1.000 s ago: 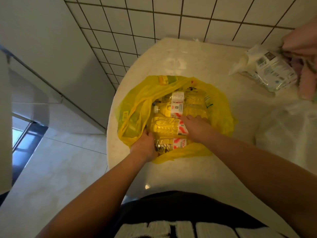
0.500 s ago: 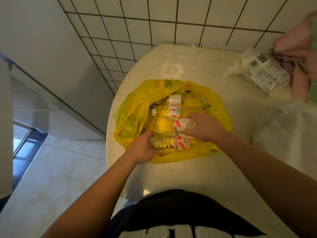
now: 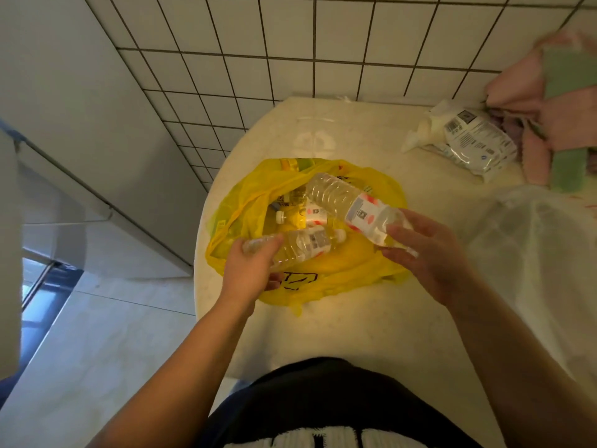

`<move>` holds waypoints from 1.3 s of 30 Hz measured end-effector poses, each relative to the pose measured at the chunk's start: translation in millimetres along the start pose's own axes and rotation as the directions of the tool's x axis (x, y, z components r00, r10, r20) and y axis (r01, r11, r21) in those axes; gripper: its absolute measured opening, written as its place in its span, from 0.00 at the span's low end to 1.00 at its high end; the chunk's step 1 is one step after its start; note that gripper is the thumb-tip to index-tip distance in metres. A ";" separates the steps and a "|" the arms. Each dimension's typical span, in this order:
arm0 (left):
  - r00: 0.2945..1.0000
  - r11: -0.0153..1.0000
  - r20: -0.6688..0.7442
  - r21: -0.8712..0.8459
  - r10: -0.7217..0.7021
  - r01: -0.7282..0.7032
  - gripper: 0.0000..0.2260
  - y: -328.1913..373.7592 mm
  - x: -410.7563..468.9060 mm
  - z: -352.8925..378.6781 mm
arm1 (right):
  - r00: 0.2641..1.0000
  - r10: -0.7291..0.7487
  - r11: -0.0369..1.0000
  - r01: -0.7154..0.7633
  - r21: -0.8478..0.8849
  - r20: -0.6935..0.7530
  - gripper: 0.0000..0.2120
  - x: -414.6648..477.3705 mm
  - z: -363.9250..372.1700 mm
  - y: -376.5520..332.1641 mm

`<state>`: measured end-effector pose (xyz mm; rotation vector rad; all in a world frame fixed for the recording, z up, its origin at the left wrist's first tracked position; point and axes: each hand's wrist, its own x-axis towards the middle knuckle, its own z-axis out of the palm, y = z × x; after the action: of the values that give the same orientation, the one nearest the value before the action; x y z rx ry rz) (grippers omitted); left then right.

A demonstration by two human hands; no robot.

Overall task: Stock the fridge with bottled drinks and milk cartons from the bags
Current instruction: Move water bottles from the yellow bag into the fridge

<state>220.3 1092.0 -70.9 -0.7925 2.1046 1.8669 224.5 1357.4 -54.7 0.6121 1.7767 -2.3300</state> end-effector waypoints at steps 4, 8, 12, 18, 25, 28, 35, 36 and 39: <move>0.986 0.980 0.051 -0.109 -0.161 0.166 0.16 -4.2 -7.3 -8.5 | 0.969 -0.188 0.974 0.205 0.098 -0.162 0.16 -3.8 -0.3 -19.2; 0.924 0.913 0.219 -0.197 -0.314 0.357 0.19 -22.8 -25.0 -6.7 | 0.881 -0.395 0.909 0.416 0.029 -0.262 0.06 -12.5 8.4 -44.6; 0.800 0.819 0.467 -0.235 -0.378 0.524 0.22 -29.6 -44.5 -8.4 | 0.817 -0.506 0.862 0.481 -0.159 -0.276 0.09 -29.8 17.9 -47.0; 0.673 0.805 0.703 -0.251 -0.231 0.538 0.34 -41.7 -65.4 -15.5 | 0.833 -0.520 0.842 0.465 -0.273 -0.187 0.08 -47.8 29.6 -23.9; 0.721 0.970 0.693 -0.156 -0.028 0.187 0.36 -54.0 -80.7 -31.4 | 0.827 -0.540 0.822 0.478 -0.311 -0.157 0.07 -83.9 43.0 -2.2; 0.715 0.988 0.699 -0.126 0.022 0.093 0.39 -64.6 -86.0 -49.3 | 0.808 -0.563 0.799 0.479 -0.364 -0.173 0.05 -109.3 56.3 8.4; 0.693 0.998 0.718 -0.034 0.058 -0.048 0.36 -97.7 -116.4 -126.3 | 0.791 -0.589 0.769 0.488 -0.413 -0.162 0.08 -187.2 113.9 58.3; 0.680 0.998 0.731 -0.029 0.054 -0.049 0.35 -105.9 -125.2 -140.1 | 0.795 -0.589 0.768 0.493 -0.409 -0.148 0.07 -200.7 125.9 69.0; 0.689 0.998 0.722 -0.033 0.063 -0.057 0.35 -134.6 -152.1 -188.4 | 0.796 -0.596 0.752 0.508 -0.420 -0.105 0.08 -242.0 162.8 104.8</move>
<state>452.3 940.7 -77.5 0.0638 1.6015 1.7942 443.8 1142.0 -14.8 0.3245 2.7528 -2.1855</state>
